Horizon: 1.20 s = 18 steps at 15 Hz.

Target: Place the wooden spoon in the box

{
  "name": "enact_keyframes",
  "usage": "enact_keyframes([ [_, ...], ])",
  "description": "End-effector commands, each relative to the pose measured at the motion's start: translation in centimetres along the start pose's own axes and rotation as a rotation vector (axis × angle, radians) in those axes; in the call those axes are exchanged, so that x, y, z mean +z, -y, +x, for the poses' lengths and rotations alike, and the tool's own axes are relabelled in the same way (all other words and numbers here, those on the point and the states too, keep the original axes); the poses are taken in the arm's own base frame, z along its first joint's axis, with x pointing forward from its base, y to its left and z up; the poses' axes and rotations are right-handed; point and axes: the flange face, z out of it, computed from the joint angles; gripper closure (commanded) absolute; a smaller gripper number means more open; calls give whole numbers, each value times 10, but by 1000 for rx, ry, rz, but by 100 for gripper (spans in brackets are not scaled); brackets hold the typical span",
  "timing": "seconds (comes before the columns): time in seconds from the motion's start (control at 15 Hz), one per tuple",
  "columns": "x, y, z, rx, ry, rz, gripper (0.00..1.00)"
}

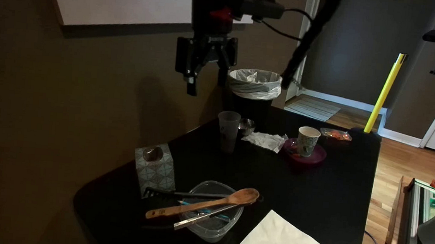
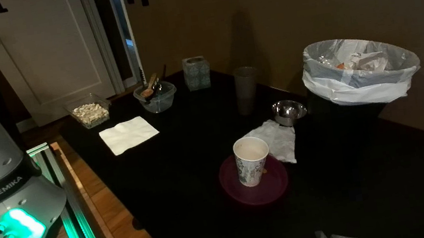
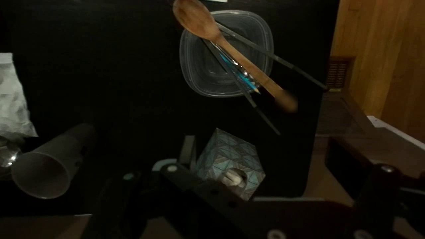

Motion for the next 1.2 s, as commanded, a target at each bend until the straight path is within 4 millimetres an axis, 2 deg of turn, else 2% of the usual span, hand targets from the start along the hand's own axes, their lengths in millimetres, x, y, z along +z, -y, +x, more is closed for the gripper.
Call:
enact_keyframes([
  [0.0,4,5,10,-2,7,10,0],
  [0.07,7,7,16,-2,10,17,0],
  [0.13,8,6,10,-27,11,-20,0],
  [0.27,23,21,10,-15,21,-32,0],
  [0.47,54,31,-2,-3,117,-138,0],
  [0.6,73,36,-15,-103,152,-103,0],
  [0.8,105,52,-19,-159,159,-56,0],
  [0.87,108,52,-19,-159,173,-25,0],
  [0.93,94,50,-18,-139,156,-72,0],
  [1.13,108,53,-18,-152,173,-51,0],
])
